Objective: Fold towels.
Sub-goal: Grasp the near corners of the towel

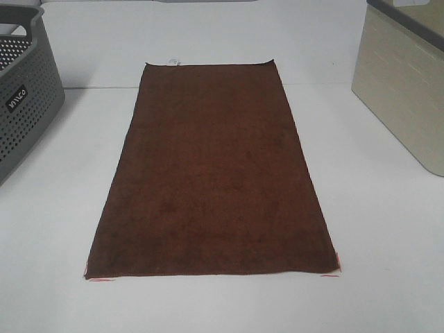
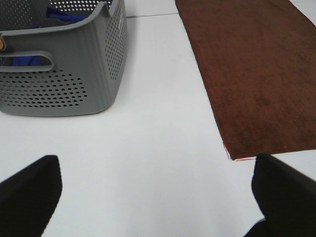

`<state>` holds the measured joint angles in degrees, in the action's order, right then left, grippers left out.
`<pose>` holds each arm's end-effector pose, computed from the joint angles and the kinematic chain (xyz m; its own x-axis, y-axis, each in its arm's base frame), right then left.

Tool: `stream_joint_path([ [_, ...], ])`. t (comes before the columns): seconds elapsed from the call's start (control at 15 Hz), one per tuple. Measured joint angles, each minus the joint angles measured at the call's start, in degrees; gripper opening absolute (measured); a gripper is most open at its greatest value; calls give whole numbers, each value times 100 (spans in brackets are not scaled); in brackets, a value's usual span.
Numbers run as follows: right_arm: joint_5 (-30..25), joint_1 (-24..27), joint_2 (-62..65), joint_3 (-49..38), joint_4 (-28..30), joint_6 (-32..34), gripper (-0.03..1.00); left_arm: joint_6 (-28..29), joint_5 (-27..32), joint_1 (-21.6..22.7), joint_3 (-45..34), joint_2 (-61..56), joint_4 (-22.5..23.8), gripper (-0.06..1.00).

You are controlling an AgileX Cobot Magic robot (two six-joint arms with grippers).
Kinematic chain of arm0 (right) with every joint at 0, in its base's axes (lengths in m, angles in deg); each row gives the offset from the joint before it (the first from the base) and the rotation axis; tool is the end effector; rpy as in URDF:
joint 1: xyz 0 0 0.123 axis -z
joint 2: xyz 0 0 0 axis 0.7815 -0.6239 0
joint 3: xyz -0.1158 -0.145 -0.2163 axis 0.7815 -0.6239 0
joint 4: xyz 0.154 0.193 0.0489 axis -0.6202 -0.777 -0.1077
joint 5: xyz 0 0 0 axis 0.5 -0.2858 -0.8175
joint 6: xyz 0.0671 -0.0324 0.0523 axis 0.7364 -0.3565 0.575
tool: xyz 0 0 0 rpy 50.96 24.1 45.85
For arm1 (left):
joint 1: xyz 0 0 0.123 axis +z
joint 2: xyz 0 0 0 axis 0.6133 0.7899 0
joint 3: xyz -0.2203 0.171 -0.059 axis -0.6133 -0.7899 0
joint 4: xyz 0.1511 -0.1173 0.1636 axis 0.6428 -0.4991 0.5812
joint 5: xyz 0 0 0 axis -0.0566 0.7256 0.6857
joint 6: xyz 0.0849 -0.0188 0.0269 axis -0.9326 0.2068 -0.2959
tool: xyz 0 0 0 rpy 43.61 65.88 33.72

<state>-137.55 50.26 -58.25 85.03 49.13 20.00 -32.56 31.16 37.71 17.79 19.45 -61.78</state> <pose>-0.0037 0.0086 0.2787 -0.4660 -0.0913 -0.8801 -0.1419 0.9895 -0.0275 -0.0052 -0.0060 0.2781 -0.4398 0.0300 -0.8976 0.0740 0.9973 -0.0029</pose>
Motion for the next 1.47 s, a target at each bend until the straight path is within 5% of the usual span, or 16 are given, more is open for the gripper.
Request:
stream_joint_path([
  [1.47, 0, 0, 0, 0, -11, 0, 73, 6, 0, 0, 0, 0, 0, 99],
])
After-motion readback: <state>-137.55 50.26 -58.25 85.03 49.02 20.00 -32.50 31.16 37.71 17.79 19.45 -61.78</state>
